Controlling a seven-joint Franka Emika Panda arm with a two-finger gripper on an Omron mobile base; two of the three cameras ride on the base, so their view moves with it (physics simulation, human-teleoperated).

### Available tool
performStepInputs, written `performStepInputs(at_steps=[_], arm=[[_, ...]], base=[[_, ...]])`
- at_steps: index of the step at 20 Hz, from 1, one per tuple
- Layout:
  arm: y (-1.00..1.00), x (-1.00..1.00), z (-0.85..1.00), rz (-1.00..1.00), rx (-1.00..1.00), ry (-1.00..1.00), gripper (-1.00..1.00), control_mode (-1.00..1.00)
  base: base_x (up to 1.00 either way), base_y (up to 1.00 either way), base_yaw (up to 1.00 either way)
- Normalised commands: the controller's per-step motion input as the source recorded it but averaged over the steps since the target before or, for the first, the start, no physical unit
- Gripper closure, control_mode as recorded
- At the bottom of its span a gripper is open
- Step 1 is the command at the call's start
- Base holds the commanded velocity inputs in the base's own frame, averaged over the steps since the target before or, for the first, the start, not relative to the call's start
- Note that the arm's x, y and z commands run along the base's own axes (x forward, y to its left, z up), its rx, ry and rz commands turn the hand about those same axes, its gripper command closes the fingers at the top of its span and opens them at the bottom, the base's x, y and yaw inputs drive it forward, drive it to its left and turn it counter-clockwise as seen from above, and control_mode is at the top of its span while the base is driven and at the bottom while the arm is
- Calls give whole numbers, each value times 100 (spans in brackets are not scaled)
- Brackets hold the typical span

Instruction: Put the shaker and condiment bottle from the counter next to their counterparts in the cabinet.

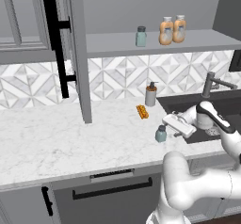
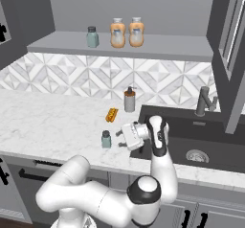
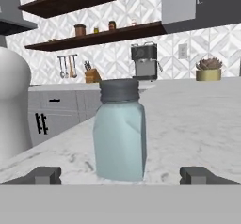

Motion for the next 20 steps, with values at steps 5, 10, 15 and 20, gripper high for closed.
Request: performStepInputs(at_steps=[5, 10, 15, 20], arm=[[6, -5, 0, 0, 0, 0, -100, -100], [5, 5, 0, 0, 0, 0, -100, -100], [7, 0, 0, 0, 0, 0, -100, -100], [9, 0, 0, 0, 0, 0, -100, -100]], base=[[0, 0, 0], [0, 0, 0], [0, 0, 0], [0, 0, 0]])
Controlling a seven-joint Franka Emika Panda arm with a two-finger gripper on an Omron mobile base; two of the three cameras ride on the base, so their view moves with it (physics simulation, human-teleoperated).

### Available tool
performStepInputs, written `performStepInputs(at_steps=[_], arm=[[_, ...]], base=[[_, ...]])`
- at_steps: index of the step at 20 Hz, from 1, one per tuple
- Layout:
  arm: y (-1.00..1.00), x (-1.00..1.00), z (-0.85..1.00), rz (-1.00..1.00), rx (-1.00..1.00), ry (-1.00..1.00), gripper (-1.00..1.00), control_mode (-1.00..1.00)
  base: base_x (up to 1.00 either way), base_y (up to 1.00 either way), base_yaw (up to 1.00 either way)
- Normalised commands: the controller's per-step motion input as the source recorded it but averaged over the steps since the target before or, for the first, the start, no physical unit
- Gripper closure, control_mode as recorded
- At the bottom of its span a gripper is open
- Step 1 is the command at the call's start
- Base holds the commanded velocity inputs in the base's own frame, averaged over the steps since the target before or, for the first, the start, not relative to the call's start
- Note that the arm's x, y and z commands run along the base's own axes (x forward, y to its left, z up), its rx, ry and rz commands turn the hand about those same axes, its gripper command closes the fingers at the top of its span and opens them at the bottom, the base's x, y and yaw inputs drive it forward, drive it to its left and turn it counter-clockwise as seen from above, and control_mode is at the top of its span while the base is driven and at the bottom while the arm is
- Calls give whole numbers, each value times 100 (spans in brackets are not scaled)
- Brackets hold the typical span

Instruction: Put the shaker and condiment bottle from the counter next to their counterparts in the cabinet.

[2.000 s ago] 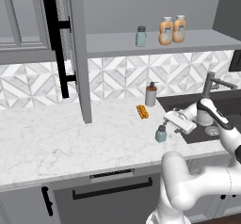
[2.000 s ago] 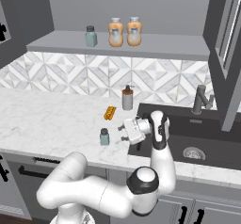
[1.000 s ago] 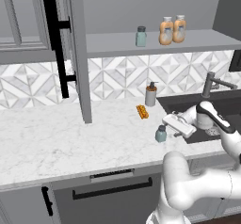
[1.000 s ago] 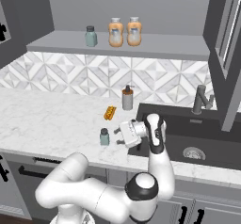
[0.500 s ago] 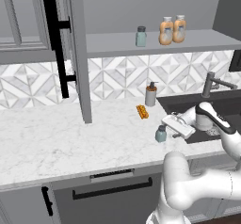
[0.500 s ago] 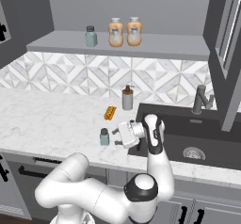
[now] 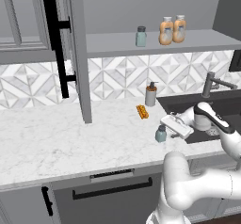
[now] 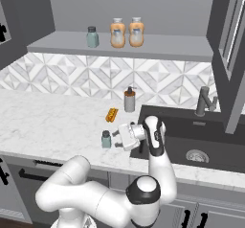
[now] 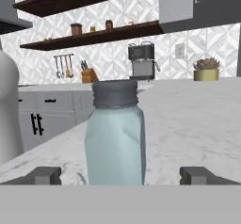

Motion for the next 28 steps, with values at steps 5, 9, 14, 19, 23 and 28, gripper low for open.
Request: performStepInputs(at_steps=[5, 9, 14, 19, 23, 28], arm=[[8, 0, 0, 0, 0, 0, -100, -100], [6, -1, 0, 0, 0, 0, -100, -100], [3, -2, 0, 0, 0, 0, -100, -100], [5, -7, 0, 0, 0, 0, -100, -100], [10, -17, 0, 0, 0, 0, -100, -100], [15, -17, 0, 0, 0, 0, -100, -100]], base=[[0, 0, 0], [0, 0, 0], [0, 0, 0], [0, 0, 0], [0, 0, 0], [0, 0, 0]])
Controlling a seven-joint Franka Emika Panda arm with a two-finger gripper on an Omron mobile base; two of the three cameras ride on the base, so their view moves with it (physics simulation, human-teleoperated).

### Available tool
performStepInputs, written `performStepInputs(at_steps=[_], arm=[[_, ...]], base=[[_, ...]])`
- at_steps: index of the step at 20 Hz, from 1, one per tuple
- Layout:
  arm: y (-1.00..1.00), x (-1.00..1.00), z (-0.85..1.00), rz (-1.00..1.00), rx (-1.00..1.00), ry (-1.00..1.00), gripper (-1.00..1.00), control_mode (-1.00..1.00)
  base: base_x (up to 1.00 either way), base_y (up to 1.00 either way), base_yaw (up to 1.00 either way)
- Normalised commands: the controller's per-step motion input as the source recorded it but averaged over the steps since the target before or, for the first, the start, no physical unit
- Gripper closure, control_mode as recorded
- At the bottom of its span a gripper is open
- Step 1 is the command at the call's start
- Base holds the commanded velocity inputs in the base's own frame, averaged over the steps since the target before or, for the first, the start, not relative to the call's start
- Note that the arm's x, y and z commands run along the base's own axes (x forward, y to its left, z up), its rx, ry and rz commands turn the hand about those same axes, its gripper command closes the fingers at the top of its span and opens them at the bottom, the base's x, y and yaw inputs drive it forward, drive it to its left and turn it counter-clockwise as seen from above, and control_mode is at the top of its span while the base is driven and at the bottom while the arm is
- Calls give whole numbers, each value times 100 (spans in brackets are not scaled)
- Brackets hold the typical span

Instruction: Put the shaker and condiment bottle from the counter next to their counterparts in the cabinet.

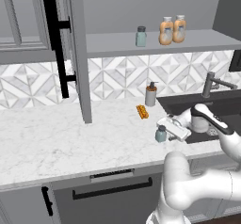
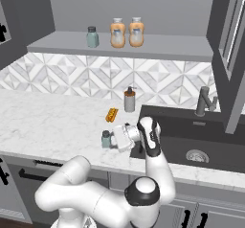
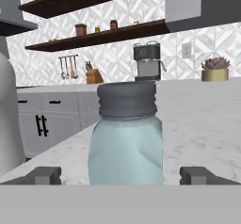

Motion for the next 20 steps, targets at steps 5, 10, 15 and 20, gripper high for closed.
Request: performStepInputs(at_steps=[5, 10, 15, 20], arm=[[14, -11, 0, 0, 0, 0, -100, -100], [12, -2, 0, 0, 0, 0, -100, -100], [16, 0, 0, 0, 0, 0, 100, -100], [14, 0, 0, -2, 1, 0, 100, -100]], base=[[0, 0, 0], [0, 0, 0], [0, 0, 0], [0, 0, 0]])
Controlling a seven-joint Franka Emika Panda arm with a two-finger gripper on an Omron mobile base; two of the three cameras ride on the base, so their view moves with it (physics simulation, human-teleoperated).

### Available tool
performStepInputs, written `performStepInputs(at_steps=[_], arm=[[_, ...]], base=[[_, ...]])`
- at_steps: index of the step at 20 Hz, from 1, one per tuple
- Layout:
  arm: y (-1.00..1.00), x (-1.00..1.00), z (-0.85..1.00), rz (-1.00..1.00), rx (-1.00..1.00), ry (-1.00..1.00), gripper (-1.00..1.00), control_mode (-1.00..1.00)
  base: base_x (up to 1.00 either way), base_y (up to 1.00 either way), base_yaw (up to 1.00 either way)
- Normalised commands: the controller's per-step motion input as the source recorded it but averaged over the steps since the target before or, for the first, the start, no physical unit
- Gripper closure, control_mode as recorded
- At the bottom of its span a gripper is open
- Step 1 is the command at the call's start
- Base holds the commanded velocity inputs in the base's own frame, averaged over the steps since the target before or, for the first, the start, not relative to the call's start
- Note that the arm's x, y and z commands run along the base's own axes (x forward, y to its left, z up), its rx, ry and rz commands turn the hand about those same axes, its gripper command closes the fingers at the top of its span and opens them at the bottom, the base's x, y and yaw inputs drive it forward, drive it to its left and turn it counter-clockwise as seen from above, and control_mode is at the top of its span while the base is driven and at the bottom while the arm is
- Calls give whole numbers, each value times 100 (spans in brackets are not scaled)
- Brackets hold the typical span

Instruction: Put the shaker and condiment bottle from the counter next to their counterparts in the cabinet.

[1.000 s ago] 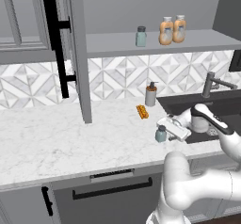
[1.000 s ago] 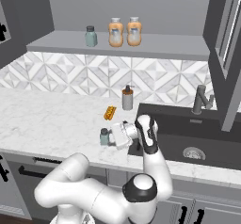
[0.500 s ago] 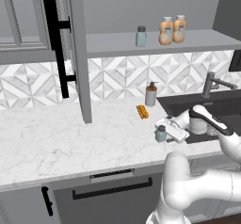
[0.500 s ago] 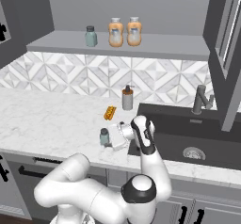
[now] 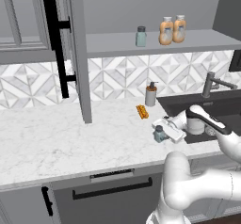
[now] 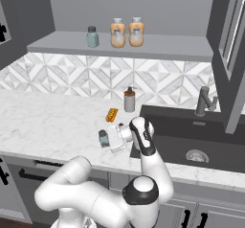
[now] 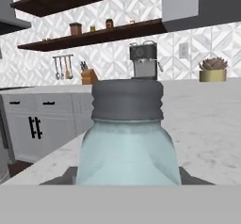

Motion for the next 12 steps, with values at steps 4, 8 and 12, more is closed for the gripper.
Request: performStepInputs(at_steps=[4, 8, 12], arm=[[0, 0, 11, -4, 5, 1, 100, -100], [-3, 0, 58, -9, 6, 0, 100, -100], [-1, -3, 99, -15, 2, 0, 100, -100]], base=[[0, 0, 0], [0, 0, 0], [0, 0, 0]])
